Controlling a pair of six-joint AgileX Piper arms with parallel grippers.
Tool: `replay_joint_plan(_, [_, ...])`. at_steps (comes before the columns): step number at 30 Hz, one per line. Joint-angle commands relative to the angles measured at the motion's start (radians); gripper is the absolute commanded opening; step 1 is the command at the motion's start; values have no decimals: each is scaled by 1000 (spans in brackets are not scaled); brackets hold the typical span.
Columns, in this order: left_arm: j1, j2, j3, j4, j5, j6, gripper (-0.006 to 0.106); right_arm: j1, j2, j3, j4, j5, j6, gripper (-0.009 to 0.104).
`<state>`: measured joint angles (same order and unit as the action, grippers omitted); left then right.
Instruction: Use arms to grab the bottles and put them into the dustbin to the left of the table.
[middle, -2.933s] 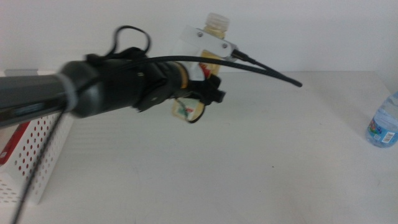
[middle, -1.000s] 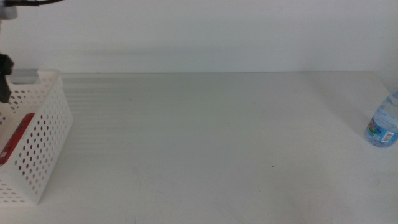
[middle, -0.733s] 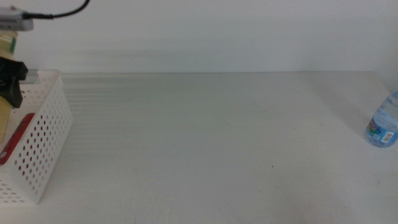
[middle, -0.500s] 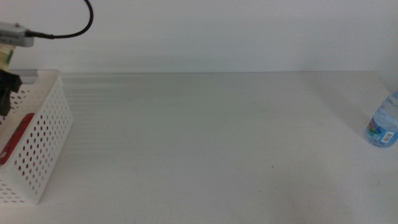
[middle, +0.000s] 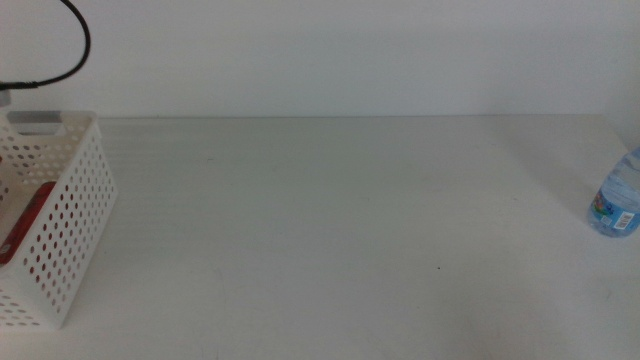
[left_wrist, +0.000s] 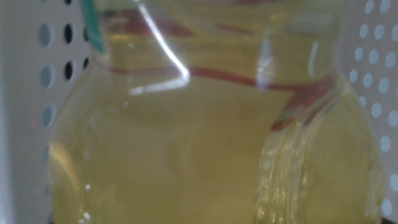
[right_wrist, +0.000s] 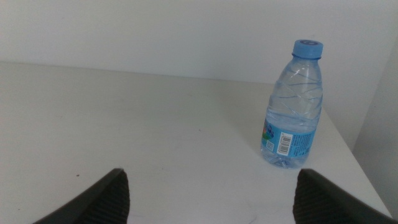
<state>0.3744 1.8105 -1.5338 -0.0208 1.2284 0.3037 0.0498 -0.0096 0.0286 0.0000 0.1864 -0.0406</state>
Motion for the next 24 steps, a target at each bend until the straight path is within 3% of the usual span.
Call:
replay_joint_plan(1, [-1, -43, -40, -27, -33, 15, -5, -8, -27, -8, 0, -73, -9, 77])
replay_joint_plan(13, [-3, 57, -40, -11, -38, 15, -4, -8, -27, -8, 0, -73, -9, 77])
replay_joint_plan(17, [-5, 73, -40, 11, -35, 15, 2, -8, -27, -8, 0, -73, -9, 77])
replay_joint_plan(21, [-5, 78, -40, 21, -35, 15, 17, -8, -27, -8, 0, -73, -9, 77])
replay_joint_plan(24, [-5, 78, -40, 32, -39, 15, 44, -8, -27, -8, 0, -73, -9, 77])
